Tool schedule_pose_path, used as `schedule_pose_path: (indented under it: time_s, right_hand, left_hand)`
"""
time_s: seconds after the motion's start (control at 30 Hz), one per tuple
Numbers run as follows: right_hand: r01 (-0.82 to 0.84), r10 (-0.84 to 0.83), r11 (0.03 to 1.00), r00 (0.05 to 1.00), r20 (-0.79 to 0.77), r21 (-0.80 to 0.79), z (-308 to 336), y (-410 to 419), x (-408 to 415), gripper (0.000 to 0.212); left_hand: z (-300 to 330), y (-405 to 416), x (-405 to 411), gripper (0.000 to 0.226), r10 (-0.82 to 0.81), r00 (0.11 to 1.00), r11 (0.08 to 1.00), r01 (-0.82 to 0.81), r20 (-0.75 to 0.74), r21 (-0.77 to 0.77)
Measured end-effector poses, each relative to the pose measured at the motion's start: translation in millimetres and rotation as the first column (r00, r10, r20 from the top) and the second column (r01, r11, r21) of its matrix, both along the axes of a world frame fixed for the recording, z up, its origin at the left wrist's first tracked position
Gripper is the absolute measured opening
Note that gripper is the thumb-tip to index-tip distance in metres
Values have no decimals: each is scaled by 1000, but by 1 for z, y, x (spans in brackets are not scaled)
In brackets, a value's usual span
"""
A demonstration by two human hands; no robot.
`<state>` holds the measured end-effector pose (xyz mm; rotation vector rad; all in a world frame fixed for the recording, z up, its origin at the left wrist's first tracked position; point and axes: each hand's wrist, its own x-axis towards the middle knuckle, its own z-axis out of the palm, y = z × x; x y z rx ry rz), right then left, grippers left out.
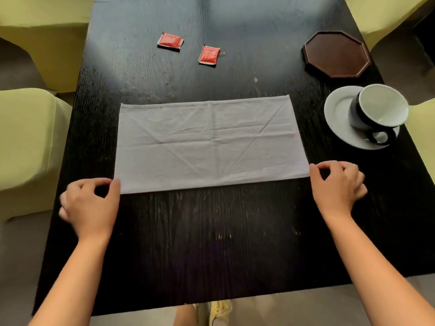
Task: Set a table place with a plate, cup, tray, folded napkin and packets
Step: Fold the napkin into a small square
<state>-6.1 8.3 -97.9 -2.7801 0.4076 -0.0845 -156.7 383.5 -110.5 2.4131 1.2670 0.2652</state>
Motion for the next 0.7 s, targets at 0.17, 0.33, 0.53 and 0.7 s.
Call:
schedule_pose_path:
  time_s: [0.17, 0.33, 0.53, 0.7]
  right_hand:
    - [37, -28, 997, 990, -138, 62, 11, 7, -4, 15]
    - [62, -38, 988, 985, -166, 142, 15, 11, -6, 9]
    - [166, -102, 892, 980, -171, 420, 26, 14, -7, 5]
    - [298, -191, 786, 950, -246, 541, 25, 7, -20, 11]
  left_hand:
    - [4, -4, -8, 24, 27, 999, 987, -31, -28, -155]
    - [9, -2, -10, 20, 68, 997, 967, -57, 35, -250]
    - [16, 4, -6, 3, 164, 968, 852, -43, 189, -523]
    - [15, 2, -22, 10, 275, 942, 728, -75, 191, -682]
